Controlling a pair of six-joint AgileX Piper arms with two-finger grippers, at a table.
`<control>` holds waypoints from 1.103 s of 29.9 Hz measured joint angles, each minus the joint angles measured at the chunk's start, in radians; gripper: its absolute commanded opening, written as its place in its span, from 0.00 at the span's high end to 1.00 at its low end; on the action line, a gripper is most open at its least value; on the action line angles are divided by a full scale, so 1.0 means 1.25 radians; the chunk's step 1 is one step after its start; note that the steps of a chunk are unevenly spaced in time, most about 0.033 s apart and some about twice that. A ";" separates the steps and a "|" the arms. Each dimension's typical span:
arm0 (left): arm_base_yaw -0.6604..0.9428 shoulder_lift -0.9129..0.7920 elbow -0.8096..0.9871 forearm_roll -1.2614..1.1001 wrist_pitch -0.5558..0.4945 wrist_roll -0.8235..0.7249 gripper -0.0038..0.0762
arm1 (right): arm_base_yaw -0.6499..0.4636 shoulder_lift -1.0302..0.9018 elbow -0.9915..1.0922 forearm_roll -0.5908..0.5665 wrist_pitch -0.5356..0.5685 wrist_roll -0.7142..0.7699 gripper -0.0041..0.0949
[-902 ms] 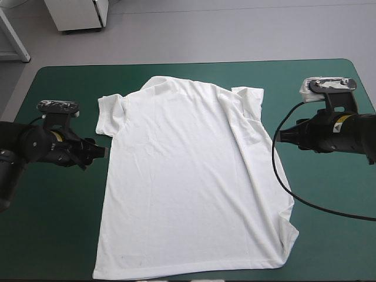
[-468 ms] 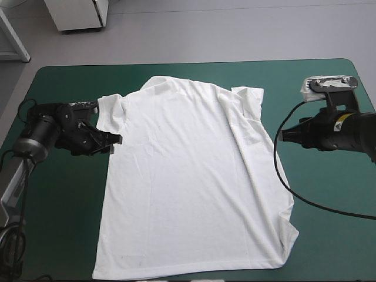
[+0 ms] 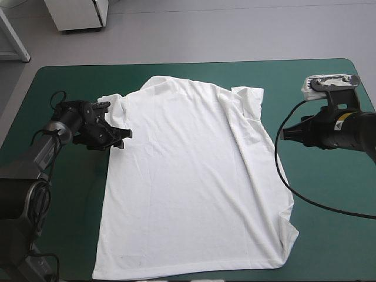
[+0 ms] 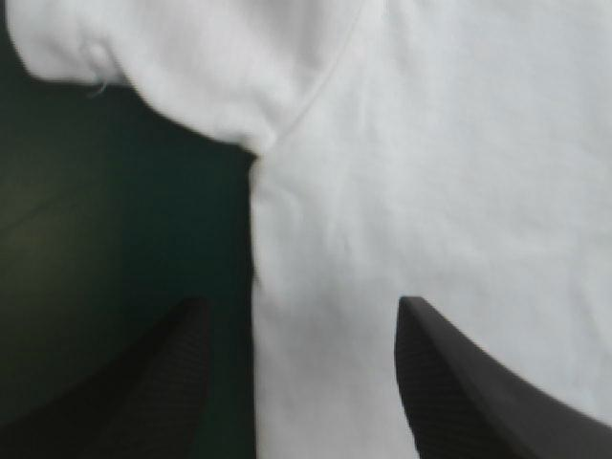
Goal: Fold the cloth
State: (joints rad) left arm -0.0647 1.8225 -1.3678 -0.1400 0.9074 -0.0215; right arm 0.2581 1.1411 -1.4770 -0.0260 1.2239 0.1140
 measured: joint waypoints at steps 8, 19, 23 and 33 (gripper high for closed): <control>0.000 0.084 -0.080 0.026 0.051 -0.014 0.73 | 0.000 0.000 0.000 -0.007 -0.001 0.000 0.63; 0.006 0.092 -0.091 0.045 0.069 -0.012 0.96 | 0.000 0.077 0.000 -0.014 -0.013 0.001 0.62; 0.006 0.092 -0.091 0.044 0.071 -0.003 0.96 | 0.000 0.139 0.000 -0.014 -0.061 0.005 0.62; 0.006 0.096 -0.107 0.044 0.084 0.000 0.96 | -0.060 0.368 -0.070 0.052 -0.125 -0.034 0.44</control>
State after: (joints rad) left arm -0.0575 1.9421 -1.5017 -0.0853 1.0127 -0.0212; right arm 0.1833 1.6014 -1.5640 0.0395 1.0674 0.0718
